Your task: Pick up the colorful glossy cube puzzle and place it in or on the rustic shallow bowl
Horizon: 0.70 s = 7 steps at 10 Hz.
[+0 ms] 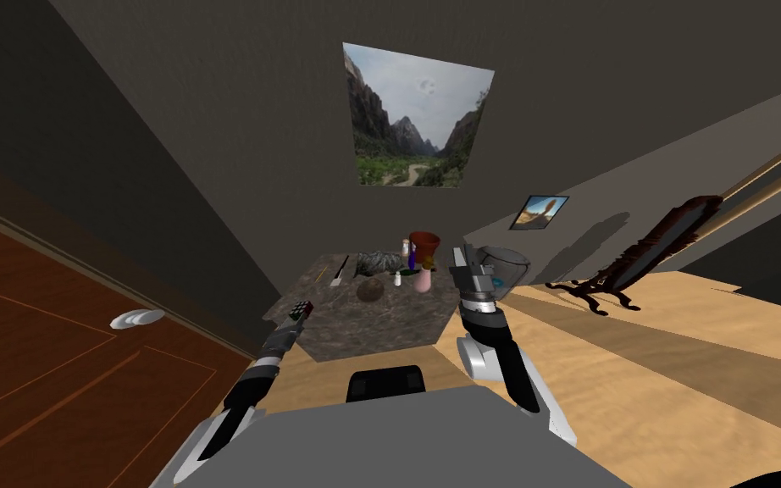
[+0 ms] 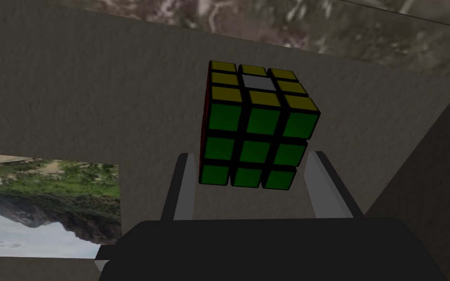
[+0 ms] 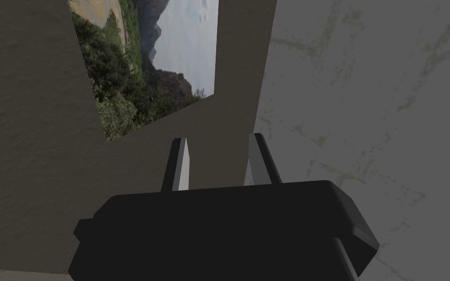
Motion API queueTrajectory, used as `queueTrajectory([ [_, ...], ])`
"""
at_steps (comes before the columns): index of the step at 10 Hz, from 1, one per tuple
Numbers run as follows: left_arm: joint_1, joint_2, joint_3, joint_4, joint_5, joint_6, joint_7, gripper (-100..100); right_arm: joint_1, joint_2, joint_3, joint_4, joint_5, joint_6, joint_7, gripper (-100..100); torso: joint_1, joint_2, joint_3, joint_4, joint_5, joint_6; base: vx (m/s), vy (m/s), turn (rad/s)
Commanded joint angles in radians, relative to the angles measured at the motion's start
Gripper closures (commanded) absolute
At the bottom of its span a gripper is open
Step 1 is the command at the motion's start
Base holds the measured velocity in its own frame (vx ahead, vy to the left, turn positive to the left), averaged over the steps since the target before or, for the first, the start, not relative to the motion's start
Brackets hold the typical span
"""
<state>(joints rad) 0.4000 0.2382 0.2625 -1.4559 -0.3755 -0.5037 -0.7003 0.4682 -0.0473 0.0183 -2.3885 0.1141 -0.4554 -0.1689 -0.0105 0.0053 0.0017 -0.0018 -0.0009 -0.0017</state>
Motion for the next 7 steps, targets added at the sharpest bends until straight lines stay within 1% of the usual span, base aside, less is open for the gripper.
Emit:
queueTrajectory([
  [1,0.008,0.019,-0.002,-0.029,0.014,0.032,0.004,100,0.0,0.0,0.0,0.0,0.0,0.0,0.0,0,0.0,0.0,0.0,0.0,0.0,0.0,-0.053,-0.165,-0.008],
  [4,0.021,0.045,-0.007,-0.073,0.038,0.077,0.011,100,0.0,0.0,0.0,0.0,0.0,0.0,0.0,0,-0.003,0.001,0.001,0.0,0.0,0.0,-0.069,-0.186,-0.003],
  [5,0.028,0.059,-0.013,-0.1,0.05,0.104,0.016,100,0.0,0.0,0.0,0.0,0.0,0.0,0.0,0,-0.002,0.001,0.001,0.0,0.0,0.001,-0.068,-0.179,-0.014],
  [7,0.034,0.073,-0.023,-0.134,0.062,0.136,0.027,100,0.0,0.0,0.0,0.0,0.0,0.0,0.0,0,-0.003,0.001,0.001,0.001,0.0,0.001,-0.064,-0.204,-0.014],
])
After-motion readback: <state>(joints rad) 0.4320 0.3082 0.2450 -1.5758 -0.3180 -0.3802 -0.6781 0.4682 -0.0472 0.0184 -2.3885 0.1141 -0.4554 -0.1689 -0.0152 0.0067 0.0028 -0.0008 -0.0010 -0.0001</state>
